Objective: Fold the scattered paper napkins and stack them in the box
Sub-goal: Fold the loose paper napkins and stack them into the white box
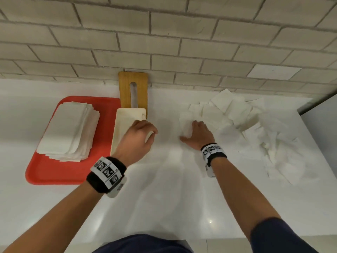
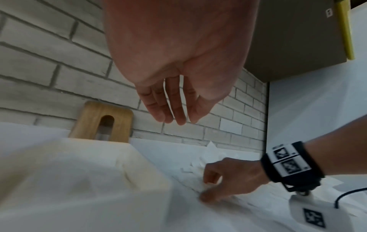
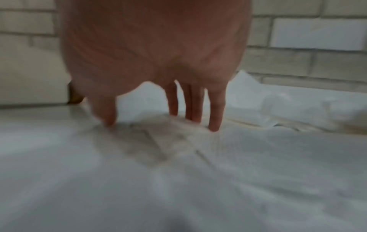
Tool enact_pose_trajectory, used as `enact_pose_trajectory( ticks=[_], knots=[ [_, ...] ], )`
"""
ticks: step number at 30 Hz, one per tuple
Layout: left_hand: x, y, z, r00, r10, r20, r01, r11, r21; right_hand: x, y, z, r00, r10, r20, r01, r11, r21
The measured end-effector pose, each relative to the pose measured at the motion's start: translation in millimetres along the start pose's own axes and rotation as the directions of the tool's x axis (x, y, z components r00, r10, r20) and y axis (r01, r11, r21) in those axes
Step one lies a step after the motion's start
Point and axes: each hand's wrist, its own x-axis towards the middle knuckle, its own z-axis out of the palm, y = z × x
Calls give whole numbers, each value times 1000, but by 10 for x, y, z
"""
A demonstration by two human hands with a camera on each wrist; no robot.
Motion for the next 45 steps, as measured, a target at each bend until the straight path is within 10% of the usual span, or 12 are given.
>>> enact_pose_trajectory(
  ticks=[5, 12, 19, 23, 30, 40, 45],
  knots=[
    [-113, 417, 484, 997, -30, 77, 32, 999, -25, 119, 47, 203, 965, -183, -188, 140, 966, -218],
    [-145, 577, 895, 949, -304, 82, 311, 946, -94, -432, 472, -484, 925, -275, -262, 324, 931, 166],
    [350, 1184, 508, 928, -373, -2, 313, 781, -541, -981, 683, -1656, 798, -587, -136, 592, 725, 351],
    [425, 1483, 446, 897, -434, 80, 320, 514, -796, -1042, 723, -1790, 825, -488, -285, 538, 524, 661],
    [181, 1571, 645, 830, -557, -23, 274, 444, -853, -964, 929, -794, 963, -242, -117, 136, 63, 989],
    [-146, 1531, 729, 803, -576, 155, 380, 294, -877, -1370, 461, -558, 954, -91, -284, 297, 360, 884],
    [-303, 1460, 840, 790, -568, 231, 441, 266, -857, -1632, 236, -401, 992, -125, -5, 39, 274, 961]
  ],
)
